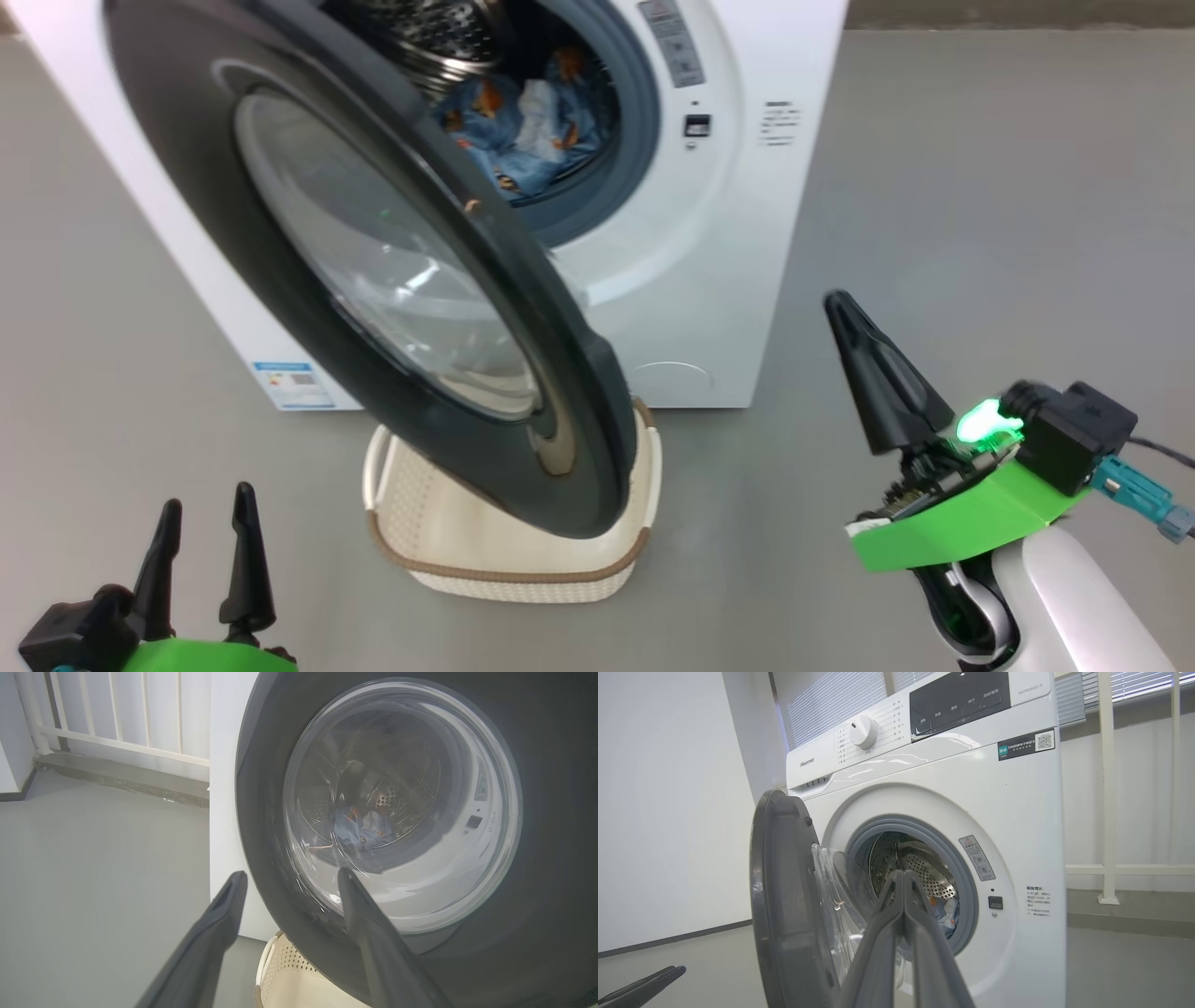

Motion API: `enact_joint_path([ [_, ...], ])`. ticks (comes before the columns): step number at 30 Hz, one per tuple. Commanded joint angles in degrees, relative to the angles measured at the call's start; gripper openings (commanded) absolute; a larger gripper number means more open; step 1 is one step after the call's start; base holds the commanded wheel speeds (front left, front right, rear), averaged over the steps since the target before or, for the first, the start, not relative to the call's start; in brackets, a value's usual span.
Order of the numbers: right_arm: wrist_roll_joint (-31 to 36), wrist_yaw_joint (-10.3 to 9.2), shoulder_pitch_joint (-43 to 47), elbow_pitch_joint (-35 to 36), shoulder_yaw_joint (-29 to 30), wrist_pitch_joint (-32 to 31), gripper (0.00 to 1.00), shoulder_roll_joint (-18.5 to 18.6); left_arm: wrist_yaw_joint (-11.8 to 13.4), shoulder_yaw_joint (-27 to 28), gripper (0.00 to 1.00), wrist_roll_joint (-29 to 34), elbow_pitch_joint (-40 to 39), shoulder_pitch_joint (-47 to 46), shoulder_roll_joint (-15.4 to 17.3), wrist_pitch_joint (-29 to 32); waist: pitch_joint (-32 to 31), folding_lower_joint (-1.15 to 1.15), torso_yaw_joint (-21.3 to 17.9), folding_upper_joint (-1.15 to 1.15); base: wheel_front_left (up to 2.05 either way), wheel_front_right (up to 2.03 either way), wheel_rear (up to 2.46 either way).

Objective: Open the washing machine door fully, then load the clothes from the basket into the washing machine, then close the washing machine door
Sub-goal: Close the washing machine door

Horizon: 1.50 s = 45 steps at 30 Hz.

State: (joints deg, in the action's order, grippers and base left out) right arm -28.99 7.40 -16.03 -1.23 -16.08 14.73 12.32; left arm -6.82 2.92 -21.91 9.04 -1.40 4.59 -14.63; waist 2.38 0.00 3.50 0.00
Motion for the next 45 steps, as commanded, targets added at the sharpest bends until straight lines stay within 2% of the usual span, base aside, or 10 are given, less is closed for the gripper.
enact_joint_path([
  [1, -0.3, 0.09, -2.1, 3.1, -2.2, 0.3, 0.0, -0.2, -0.1, 2.2, 1.0, 0.2, -1.0, -1.4, 0.8, -0.4, 0.0, 0.0, 1.9, 0.0, 0.0, 0.0, 0.0],
  [6, -2.5, 0.09, -3.2, 7.7, -6.8, 0.3, 0.0, -0.4, -0.2, 2.5, 1.0, 0.1, -0.7, -1.5, 0.7, -0.4, -0.1, 0.0, 4.2, 0.0, 0.0, 0.0, 0.0],
  [11, -4.7, 0.09, -4.4, 9.5, -13.6, 0.3, 0.0, 1.3, -0.3, 2.5, 1.0, 0.0, -0.2, -1.4, 0.4, -0.4, -0.4, 0.0, 5.7, 0.0, 0.0, 0.0, 0.0],
  [17, -6.3, 0.09, -5.9, 5.7, -23.4, 0.3, 0.0, 3.7, -0.4, 2.8, 1.0, 0.1, 0.0, -1.3, 0.2, -0.4, -0.7, 0.0, 6.8, 0.0, 0.0, 0.0, 0.0],
  [22, -6.9, 0.09, -7.2, 0.9, -27.5, 0.3, 0.0, 4.4, -0.4, 2.8, 1.0, 0.2, 0.1, -1.5, 0.0, -0.4, -0.5, 0.0, 7.5, 0.0, 0.0, 0.0, 0.0],
  [32, -8.0, 0.09, -9.5, -9.6, -28.8, 0.3, 0.0, 5.1, -0.5, 2.8, 1.0, -0.2, 0.2, -2.1, -0.5, -0.4, 1.5, 0.0, 9.8, 0.0, 0.0, 0.0, 0.0],
  [45, -8.4, 0.09, -10.0, -15.4, -24.7, 0.3, 0.0, 5.7, -0.6, 3.0, 1.0, -0.1, 0.4, -2.6, -0.7, -0.4, 2.5, 0.0, 11.9, 0.0, 0.0, 0.0, 0.0],
])
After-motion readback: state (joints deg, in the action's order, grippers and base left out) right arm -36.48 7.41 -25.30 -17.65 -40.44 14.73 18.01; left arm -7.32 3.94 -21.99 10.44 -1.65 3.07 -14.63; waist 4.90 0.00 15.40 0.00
